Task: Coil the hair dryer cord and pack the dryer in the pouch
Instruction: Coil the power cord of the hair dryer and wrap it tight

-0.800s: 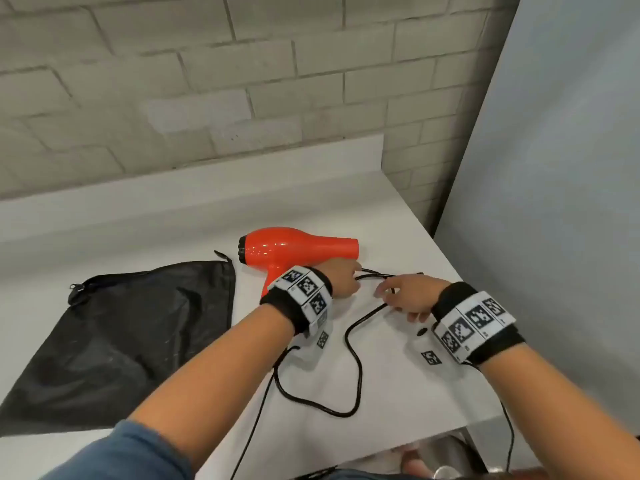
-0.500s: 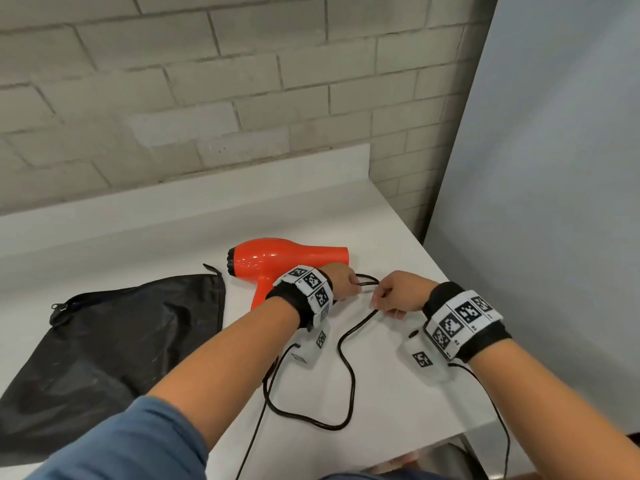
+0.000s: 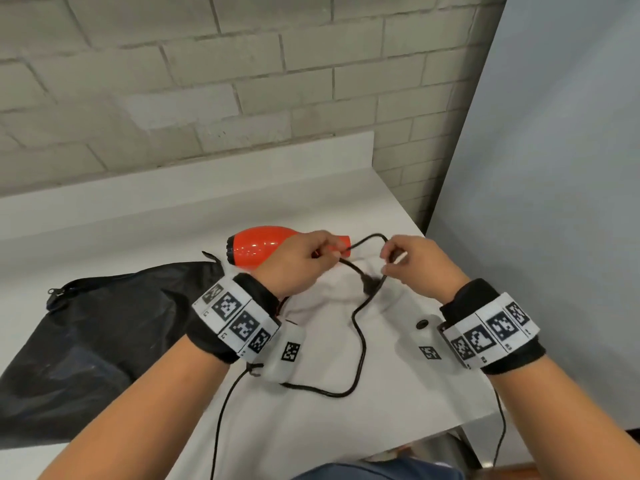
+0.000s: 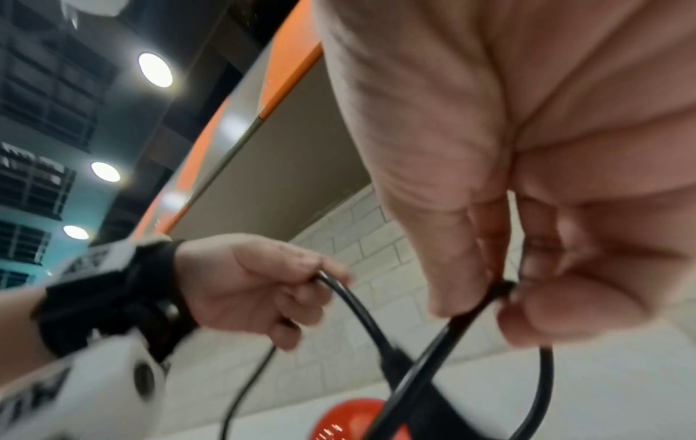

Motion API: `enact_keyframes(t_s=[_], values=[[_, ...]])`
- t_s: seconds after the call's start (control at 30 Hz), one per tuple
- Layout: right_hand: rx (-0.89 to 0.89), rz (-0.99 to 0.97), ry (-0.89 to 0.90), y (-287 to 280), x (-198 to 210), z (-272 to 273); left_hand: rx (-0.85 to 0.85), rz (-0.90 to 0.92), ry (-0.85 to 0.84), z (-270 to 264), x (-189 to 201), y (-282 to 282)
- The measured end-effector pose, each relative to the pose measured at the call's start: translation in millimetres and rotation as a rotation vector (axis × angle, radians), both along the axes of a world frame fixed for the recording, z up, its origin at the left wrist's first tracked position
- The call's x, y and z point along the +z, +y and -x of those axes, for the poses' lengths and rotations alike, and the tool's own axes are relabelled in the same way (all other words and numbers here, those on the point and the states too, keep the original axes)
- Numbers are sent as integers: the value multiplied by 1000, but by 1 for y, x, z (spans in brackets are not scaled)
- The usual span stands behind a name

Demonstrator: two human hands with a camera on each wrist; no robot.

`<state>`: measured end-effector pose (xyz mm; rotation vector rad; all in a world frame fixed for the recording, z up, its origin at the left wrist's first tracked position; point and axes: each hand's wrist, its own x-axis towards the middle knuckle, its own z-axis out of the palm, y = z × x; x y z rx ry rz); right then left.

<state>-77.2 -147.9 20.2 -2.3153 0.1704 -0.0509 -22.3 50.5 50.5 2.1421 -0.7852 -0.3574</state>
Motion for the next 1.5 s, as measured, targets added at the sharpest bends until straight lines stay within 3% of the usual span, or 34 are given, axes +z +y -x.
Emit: enact_keyframes(t_s=[0.1, 0.23, 0.47, 0.7, 0.97, 1.13, 1.27, 1.37, 1.43, 1.5], values=[[96, -181, -104, 20, 8, 6, -40, 18, 17, 2, -12, -6], [202, -181, -198, 31, 6, 4, -84, -40, -17, -4, -20, -13], [190, -256, -187, 31, 1, -2, -102, 93, 150, -11, -27, -18], [131, -90, -198, 26, -5, -5, 5, 161, 260, -26, -20, -11], [31, 303, 171, -38, -7, 10, 280, 166, 284, -55, -14, 21], [40, 416, 380, -53, -13, 25, 261, 62, 317, -57, -22, 21], [147, 389, 389, -43, -13, 38, 176, -138, 235, -44, -26, 14], [116, 342, 317, -37, -20, 41, 248, -241, -67, -7, -29, 9], [97, 337, 299, -34, -23, 42, 118, -292, -189, 27, -39, 9], [86, 332, 293, -31, -25, 43, -115, -450, -164, 59, -54, 13]])
